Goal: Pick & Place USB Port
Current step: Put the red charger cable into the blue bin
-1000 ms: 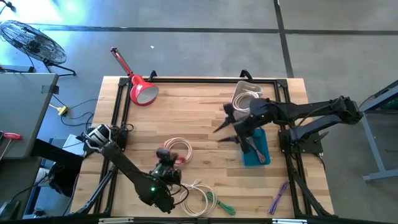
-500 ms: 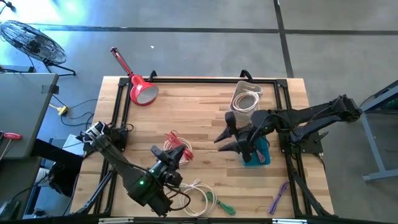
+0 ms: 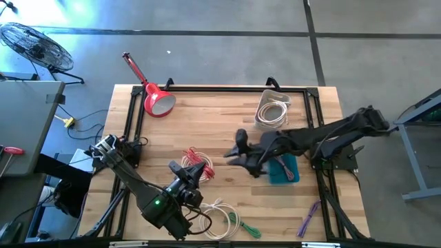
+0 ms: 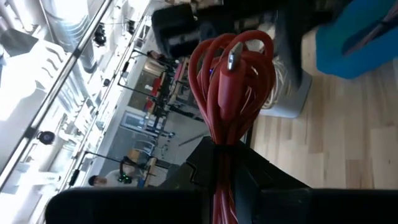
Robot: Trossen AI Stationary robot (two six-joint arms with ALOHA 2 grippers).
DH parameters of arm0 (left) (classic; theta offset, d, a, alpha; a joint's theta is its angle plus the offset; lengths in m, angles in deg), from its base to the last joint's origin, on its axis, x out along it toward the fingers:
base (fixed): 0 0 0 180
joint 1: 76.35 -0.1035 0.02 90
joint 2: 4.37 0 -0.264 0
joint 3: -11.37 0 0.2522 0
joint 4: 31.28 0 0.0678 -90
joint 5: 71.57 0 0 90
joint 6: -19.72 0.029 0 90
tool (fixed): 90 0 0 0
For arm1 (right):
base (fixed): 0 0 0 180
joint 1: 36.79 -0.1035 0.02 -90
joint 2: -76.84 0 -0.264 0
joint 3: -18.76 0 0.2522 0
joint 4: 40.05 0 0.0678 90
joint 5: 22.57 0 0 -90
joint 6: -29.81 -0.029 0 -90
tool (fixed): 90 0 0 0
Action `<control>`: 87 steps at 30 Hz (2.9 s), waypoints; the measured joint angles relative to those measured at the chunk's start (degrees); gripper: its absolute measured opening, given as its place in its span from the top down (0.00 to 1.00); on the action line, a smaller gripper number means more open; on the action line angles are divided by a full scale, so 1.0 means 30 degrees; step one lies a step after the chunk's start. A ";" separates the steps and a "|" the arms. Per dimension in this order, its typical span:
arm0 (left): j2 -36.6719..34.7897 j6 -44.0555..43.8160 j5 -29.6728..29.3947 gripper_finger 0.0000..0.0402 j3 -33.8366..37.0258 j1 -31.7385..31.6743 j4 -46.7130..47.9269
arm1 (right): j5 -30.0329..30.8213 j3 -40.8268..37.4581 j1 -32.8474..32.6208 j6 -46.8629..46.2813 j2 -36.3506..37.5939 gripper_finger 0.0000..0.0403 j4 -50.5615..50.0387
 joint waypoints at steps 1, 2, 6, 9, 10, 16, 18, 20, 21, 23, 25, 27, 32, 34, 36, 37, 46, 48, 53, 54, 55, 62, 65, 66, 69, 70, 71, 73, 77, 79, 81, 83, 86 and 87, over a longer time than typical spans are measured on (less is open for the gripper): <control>0.0000 0.0054 0.0019 0.95 0.0000 0.0000 0.0006 | 0.0900 0.0000 -0.0080 0.1138 -0.0280 0.60 0.0481; 0.0000 0.0063 0.0035 0.95 0.0000 0.0000 0.0007 | 0.1987 -0.0013 -0.0175 0.2240 -0.0573 0.60 0.1117; 0.0000 0.0065 0.0047 0.95 0.0000 0.0000 0.0007 | 0.4336 -0.0007 -0.0561 0.3657 -0.1284 0.60 0.4395; 0.0000 0.0065 0.0111 0.95 0.0000 0.0000 -0.0001 | 0.4064 -0.0007 -0.0610 0.3098 -0.1380 0.60 0.5227; 0.0000 0.0058 0.0154 0.95 0.0000 0.0000 -0.0007 | 0.3738 -0.0007 -0.0599 0.3004 -0.1380 0.60 0.5382; 0.0000 0.0054 0.0603 0.95 0.0000 0.0000 -0.0099 | 0.3215 0.0000 -0.0559 0.3263 -0.1387 0.60 0.5573; 0.0000 0.0050 0.0768 0.95 0.0000 0.0000 -0.0117 | 0.3209 0.0000 -0.0545 0.3622 -0.1387 0.60 0.5567; 0.0000 0.0050 0.0963 0.95 0.0000 0.0000 -0.0114 | 0.3179 0.0000 -0.0545 0.3812 -0.1387 0.60 0.5596; 0.0000 0.0050 0.1042 0.95 0.0000 0.0000 -0.0124 | 0.3058 0.0000 -0.0545 0.3864 -0.1387 0.60 0.5695; 0.0000 0.0050 0.1085 0.95 0.0000 0.0000 -0.0145 | 0.2370 0.0000 -0.0509 0.3892 -0.1387 0.60 0.5749; 0.0000 0.0050 0.1081 0.95 0.0000 0.0000 -0.0146 | 0.1561 0.0000 -0.0443 0.3906 -0.1387 0.60 0.5721; 0.0000 0.0050 0.1085 0.95 0.0000 0.0000 -0.0173 | 0.0980 0.0000 -0.0389 0.3906 -0.1387 0.60 0.5746; 0.0000 0.0393 0.1100 0.96 0.0000 0.0000 -0.0597 | -0.0202 0.0000 -0.0326 0.3949 -0.1387 0.60 0.5852; 0.0000 0.0427 0.1106 0.96 0.0000 0.0000 -0.0618 | -0.0297 0.0000 -0.0340 0.4218 -0.1387 0.60 0.5858; 0.0000 0.0428 0.1148 0.96 0.0000 0.0000 -0.0619 | -0.0298 0.0000 -0.0417 0.4263 -0.1387 0.60 0.5855; 0.0000 0.0425 0.1151 0.96 0.0000 0.0000 -0.0624 | -0.0298 0.0000 -0.0453 0.4267 -0.1387 0.60 0.5890; 0.0007 0.0436 0.1151 0.96 0.0000 0.0000 -0.0648 | -0.2339 0.0005 -0.0472 0.4807 -0.1382 0.60 0.6441; 0.0007 0.0436 0.1155 0.96 0.0000 0.0000 -0.0648 | -0.2764 0.0005 -0.0472 0.4799 -0.1380 0.61 0.6506; 0.0007 0.0493 0.1152 0.96 0.0000 -0.0007 -0.0648 | -0.3256 0.0014 -0.0472 0.4606 -0.1540 0.63 0.7053; 0.0015 0.0552 0.1158 0.96 0.0000 -0.0007 -0.0636 | -0.3263 0.0015 -0.0472 0.4606 -0.1560 0.64 0.6919; 0.0015 0.0560 0.1158 0.96 0.0000 -0.0007 -0.0634 | -0.3245 0.0013 -0.0472 0.4601 -0.1605 0.64 0.6921; 0.0015 0.1124 0.1552 0.96 0.0000 -0.0544 -0.0863 | -0.1459 0.0014 -0.0472 0.3209 -0.1620 0.64 0.6827; 0.0015 0.2645 0.1989 0.96 0.0000 -0.1248 -0.1795 | -0.1138 0.0015 -0.0465 0.3064 -0.1623 0.64 0.6584; 0.0015 0.3284 0.2115 0.96 0.0000 -0.1486 -0.2335 | -0.1136 0.0015 -0.0465 0.3054 -0.1628 0.64 0.6394; 0.0015 0.5645 0.2812 0.96 0.0000 -0.2122 -0.4052 | -0.1083 0.0015 -0.0524 0.3032 -0.1628 0.64 0.5919; 0.0015 0.6420 0.3021 0.96 0.0000 -0.2266 -0.4627 | -0.0940 0.0015 -0.0582 0.3032 -0.1628 0.64 0.5779; 0.0015 0.7147 0.3112 0.96 0.0000 -0.2378 -0.5181 | -0.0782 0.0015 -0.0644 0.3037 -0.1633 0.64 0.5686; 0.0015 0.8416 0.3267 0.96 0.0000 -0.2548 -0.6087 | -0.0519 0.0015 -0.0753 0.3045 -0.1635 0.64 0.5505; 0.0015 0.9405 0.3422 0.96 0.0000 -0.2754 -0.6668 | 0.0279 0.0015 -0.0895 0.3039 -0.1635 0.64 0.5267; 0.0015 0.9405 0.3495 0.96 0.0000 -0.2754 -0.6641 | 0.0321 0.0015 -0.0887 0.2949 -0.1635 0.64 0.5113; 0.0015 0.9405 0.3506 0.96 0.0007 -0.2761 -0.6637 | 0.0343 0.0015 -0.0887 0.2727 -0.1635 0.64 0.5035; 0.0015 0.9405 0.3576 0.96 0.0007 -0.2761 -0.6637 | 0.0337 0.0022 -0.0887 0.2701 -0.1635 0.64 0.4940; 0.0015 0.9391 0.3601 0.96 0.0007 -0.2754 -0.6645 | 0.0337 0.0022 -0.0887 0.2675 -0.1635 0.64 0.4896; 0.0015 0.9382 0.3666 0.96 0.0007 -0.2754 -0.6647 | 0.0336 0.0022 -0.0887 0.2675 -0.1635 0.64 0.4894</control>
